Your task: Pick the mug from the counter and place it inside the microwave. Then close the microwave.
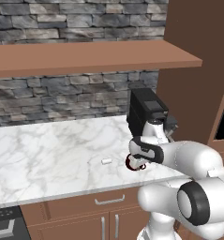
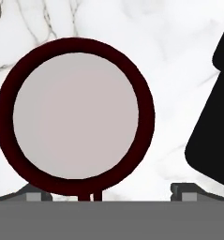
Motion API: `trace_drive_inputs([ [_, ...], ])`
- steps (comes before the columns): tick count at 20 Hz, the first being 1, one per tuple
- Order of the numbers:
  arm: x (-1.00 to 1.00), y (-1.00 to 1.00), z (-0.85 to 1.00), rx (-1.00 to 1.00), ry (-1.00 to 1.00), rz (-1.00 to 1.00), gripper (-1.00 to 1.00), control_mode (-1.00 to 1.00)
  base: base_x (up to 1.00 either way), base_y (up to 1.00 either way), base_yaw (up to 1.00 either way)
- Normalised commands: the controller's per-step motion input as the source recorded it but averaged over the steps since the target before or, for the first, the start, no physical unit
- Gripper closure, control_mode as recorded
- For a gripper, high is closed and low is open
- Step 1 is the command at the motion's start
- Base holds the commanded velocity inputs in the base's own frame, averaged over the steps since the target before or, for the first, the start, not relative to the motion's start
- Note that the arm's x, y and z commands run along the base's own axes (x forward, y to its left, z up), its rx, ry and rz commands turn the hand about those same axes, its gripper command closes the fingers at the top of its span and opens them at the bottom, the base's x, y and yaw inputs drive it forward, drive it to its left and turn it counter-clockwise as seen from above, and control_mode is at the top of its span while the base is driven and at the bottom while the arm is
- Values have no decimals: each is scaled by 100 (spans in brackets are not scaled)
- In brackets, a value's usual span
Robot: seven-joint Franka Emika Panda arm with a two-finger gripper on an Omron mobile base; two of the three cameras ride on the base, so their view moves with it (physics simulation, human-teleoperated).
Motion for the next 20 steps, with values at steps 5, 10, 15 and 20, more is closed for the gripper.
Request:
trace_drive_inputs([
  [5,0,0,0,0,0,0,-100,-100,0,0,0],
  [10,0,0,0,0,0,0,100,-100,0,0,0],
  [15,0,0,0,0,0,0,100,-100,0,0,0],
  [20,-23,0,0,0,0,0,100,-100,0,0,0],
])
